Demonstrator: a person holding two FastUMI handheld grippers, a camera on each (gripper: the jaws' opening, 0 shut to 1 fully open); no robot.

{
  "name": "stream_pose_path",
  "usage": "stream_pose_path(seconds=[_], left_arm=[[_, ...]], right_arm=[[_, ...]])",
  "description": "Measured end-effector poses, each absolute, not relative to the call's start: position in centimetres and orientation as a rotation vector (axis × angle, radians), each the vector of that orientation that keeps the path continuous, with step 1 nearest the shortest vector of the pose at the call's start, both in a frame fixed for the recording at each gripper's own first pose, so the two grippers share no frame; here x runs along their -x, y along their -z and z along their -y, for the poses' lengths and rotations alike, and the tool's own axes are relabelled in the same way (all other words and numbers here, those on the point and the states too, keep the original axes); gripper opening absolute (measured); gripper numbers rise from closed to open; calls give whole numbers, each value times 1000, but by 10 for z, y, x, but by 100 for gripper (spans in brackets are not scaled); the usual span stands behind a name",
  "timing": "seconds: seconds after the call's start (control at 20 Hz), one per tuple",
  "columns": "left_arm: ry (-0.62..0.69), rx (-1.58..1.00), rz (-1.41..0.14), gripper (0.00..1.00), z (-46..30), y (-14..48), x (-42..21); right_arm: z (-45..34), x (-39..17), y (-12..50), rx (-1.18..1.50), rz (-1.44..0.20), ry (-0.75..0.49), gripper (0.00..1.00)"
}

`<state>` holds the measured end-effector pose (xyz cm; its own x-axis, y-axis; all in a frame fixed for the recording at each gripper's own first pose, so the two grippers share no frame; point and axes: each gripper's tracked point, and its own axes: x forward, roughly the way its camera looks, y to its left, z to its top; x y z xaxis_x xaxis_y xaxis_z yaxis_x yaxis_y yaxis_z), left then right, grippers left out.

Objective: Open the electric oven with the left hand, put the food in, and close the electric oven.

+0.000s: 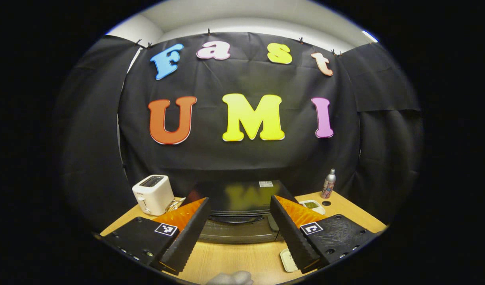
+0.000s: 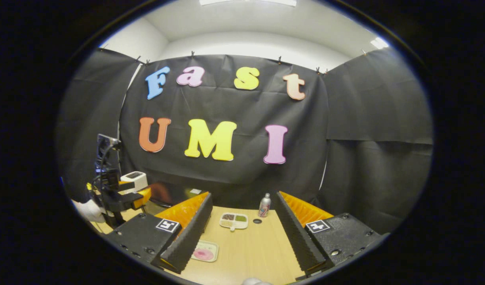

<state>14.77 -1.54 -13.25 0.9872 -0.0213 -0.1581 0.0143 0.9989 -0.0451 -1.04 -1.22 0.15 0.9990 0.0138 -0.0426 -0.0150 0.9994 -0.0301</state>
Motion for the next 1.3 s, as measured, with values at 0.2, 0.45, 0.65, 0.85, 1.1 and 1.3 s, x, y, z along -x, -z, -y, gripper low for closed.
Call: stream_pose_path(seconds=[0.2,0.45,0.65,0.85,1.1,1.3], left_arm=[[12,49,-266,96,15,187,-191],[3,18,-298,97,12,210,-222],[7,8,-315,98,15,217,-224],[12,15,-325,97,15,216,-222],[19,16,-331,97,14,215,-212],[28,23,-337,97,11,219,-196]], right_arm=[[27,18,12,44,-87,30,100],[41,21,22,38,-126,73,100],[42,20,27,32,-138,79,100],[38,18,29,18,-143,65,100],[36,18,33,13,-151,57,100],[34,22,34,10,-149,49,100]])
